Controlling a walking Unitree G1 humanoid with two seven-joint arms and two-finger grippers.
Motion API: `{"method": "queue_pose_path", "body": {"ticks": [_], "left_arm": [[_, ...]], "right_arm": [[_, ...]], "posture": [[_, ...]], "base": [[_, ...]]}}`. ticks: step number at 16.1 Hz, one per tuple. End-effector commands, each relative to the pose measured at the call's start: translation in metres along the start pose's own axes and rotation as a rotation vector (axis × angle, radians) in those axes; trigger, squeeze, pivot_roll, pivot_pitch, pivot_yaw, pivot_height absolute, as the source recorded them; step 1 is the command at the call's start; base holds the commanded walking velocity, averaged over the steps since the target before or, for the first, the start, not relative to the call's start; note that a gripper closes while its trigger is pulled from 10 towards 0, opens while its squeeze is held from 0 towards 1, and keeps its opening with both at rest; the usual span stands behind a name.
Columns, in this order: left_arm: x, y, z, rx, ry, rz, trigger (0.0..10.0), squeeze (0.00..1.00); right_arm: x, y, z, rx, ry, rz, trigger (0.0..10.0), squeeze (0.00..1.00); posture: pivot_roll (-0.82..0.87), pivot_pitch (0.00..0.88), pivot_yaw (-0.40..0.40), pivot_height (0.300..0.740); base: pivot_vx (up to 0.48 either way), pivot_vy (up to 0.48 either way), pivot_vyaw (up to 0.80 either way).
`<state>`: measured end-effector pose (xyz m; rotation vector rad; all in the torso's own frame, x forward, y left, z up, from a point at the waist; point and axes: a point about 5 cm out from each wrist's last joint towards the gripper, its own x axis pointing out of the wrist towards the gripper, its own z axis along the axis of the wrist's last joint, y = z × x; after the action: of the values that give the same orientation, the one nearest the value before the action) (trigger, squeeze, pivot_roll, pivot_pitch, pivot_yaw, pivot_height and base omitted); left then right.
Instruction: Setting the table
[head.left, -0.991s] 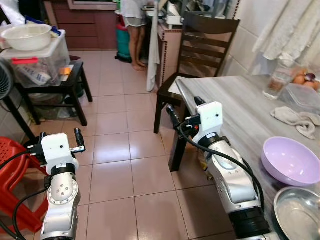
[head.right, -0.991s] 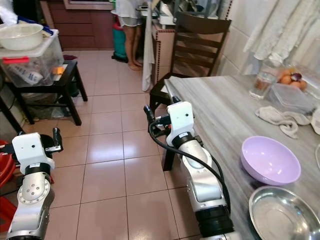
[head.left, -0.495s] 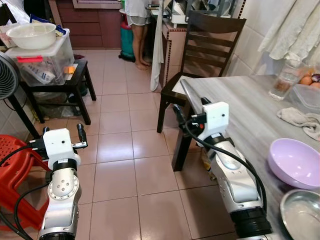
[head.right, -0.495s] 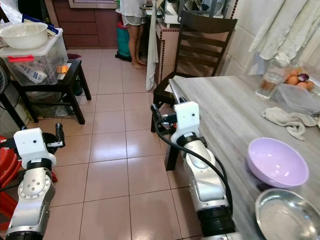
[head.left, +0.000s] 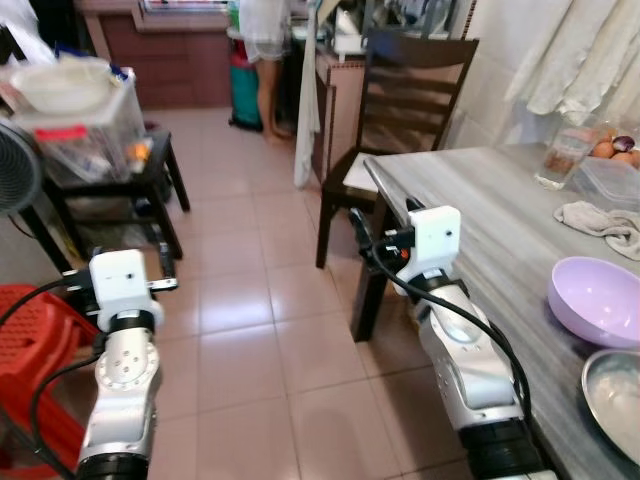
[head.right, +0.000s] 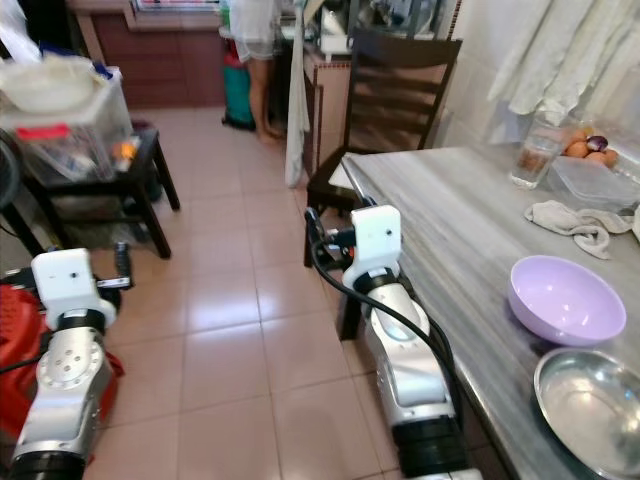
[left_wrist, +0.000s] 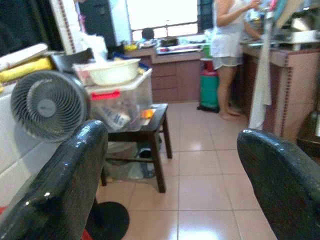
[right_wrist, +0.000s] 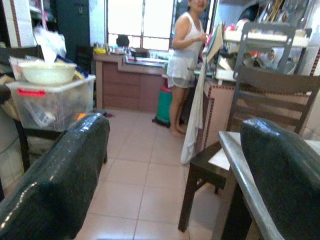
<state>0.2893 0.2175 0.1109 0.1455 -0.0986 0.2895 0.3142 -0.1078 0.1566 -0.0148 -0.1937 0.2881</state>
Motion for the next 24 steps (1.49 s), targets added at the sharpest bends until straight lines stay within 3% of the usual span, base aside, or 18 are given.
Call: {"method": "queue_pose_path", "body": {"ticks": [1,15,18,24], "left_arm": [[0.001,0.002,-0.001,0.007,0.005,0.001,10.0,0.0],[0.003,-0.004,-0.005,0.006,0.019,-0.027,10.0,0.0],[-0.002,-0.011,-0.027,0.01,0.1,-0.071,10.0,0.0],[-0.015,-0.024,-0.075,0.055,0.289,-0.182,10.0,0.0]], "right_arm": [[0.0,-0.002,0.005,0.0,-0.022,-0.009,10.0,0.0],[-0.001,-0.006,0.003,0.015,-0.024,-0.032,10.0,0.0],[-0.005,-0.016,-0.017,0.049,0.059,-0.092,10.0,0.0],[-0.015,-0.042,-0.067,0.019,0.265,-0.196,10.0,0.0]], "posture": [[-0.1,0.002,0.01,0.74],[-0.11,0.001,0.022,0.74],[-0.11,0.0,0.017,0.74],[-0.12,0.0,0.017,0.74]], "base": [[0.0,0.368,0.54],[0.0,0.375,0.32],[0.0,0.0,0.0],[0.0,0.0,0.0]]}}
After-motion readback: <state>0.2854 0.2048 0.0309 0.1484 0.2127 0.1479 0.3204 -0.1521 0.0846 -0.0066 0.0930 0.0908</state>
